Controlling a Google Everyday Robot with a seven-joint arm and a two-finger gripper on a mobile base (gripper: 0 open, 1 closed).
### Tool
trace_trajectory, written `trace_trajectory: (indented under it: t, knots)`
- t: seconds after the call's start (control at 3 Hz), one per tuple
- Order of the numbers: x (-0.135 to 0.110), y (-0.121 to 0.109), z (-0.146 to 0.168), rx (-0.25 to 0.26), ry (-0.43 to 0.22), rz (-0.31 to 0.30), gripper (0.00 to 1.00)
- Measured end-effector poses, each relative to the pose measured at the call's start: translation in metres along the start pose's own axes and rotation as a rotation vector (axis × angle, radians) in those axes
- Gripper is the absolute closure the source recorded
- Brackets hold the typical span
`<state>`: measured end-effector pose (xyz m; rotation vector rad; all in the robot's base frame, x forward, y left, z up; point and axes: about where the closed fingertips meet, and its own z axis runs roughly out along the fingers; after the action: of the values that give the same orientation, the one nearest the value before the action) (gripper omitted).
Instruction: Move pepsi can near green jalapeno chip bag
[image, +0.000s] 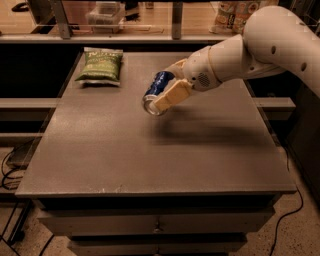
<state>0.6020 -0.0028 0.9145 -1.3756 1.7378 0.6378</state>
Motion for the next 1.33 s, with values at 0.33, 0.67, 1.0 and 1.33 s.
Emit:
trace_trajectory:
  t: [0.33,0.67,1.0,1.33]
  knots:
    - [0.0,0.0,0.0,0.0,0.0,0.0,1.0]
    - [0.002,-0.007,0.008,0.016,-0.019,0.019,1.0]
    - [0.002,-0.024,0.026,0.051,-0.082,0.06,1.0]
    - [0.001,-0.048,0.057,0.084,-0.138,0.095,1.0]
